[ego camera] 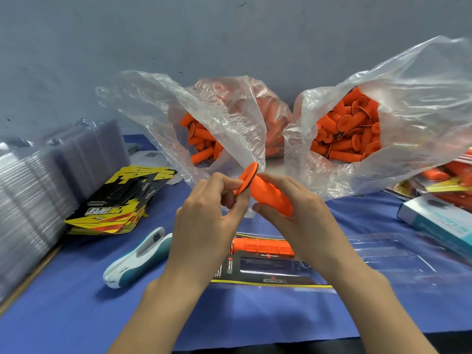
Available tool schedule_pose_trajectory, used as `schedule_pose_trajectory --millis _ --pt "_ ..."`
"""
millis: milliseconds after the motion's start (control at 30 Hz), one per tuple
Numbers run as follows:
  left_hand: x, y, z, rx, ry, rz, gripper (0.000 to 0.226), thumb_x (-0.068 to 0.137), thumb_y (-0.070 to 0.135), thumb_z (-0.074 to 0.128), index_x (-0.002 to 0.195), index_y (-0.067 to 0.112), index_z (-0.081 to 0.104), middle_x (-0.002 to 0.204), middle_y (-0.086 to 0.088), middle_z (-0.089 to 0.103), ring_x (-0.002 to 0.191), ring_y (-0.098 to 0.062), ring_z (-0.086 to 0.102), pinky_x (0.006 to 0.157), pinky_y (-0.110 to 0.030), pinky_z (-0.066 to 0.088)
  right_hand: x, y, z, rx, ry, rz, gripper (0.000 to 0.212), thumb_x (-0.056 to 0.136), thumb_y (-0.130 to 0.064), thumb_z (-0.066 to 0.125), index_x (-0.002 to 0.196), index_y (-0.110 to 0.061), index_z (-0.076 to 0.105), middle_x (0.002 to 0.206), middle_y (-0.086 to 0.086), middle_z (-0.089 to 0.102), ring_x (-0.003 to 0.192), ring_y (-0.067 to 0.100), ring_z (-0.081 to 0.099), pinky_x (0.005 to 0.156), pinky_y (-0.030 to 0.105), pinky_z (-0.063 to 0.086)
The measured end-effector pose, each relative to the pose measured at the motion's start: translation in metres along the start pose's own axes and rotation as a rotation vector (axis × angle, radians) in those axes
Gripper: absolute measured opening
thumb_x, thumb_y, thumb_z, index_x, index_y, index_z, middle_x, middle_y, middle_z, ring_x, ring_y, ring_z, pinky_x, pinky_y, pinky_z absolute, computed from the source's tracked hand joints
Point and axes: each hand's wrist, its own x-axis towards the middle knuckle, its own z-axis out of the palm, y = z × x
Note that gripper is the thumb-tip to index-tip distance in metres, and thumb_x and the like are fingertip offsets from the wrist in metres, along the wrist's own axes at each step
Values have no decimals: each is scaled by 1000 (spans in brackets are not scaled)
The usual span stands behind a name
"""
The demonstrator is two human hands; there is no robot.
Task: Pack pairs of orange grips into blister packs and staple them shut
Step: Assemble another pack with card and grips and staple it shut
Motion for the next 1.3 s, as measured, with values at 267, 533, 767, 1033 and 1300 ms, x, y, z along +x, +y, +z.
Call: schedule_pose_trajectory --millis 267,533,767,1033,1300 --pt "-8 -3 -2 21 -105 -92 21 85 51 62 86 31 57 71 14 60 69 -6 57 63 -37 48 -7 0 -4 -115 -43 -66 49 90 -36 68 137 -34 54 116 -11 62 100 18 56 83 33 45" --pt "-20 -2 -5 28 -150 20 20 90 54 55 88 34 54 80 13 52 77 -4 56 63 -33 46 -30 8 -18 -27 -196 -34 52 87 -55 60 137 -43 50 111 -22 56 102 6 54 84 25 42" --pt "3 22 3 92 -132 339 18 97 36 50 110 31 62 99 4 50 88 -18 56 62 -44 51 -27 -1 -30 418 0 83 67 82 -40 76 134 -59 38 108 -24 60 94 6 64 77 17 51" --pt "-7 20 22 -248 -404 7 29 93 36 63 116 42 47 100 17 64 86 -6 64 72 -22 50 -25 -8 -34 903 315 299 19 86 -12 73 103 -12 65 96 9 74 90 28 72 71 28 59" --pt "-19 -1 11 191 -517 154 34 93 48 47 121 31 53 104 26 51 100 -9 44 86 -30 30 -38 25 -74 411 -183 307 32 71 -61 65 94 -39 73 94 -19 72 85 -3 66 73 12 48"
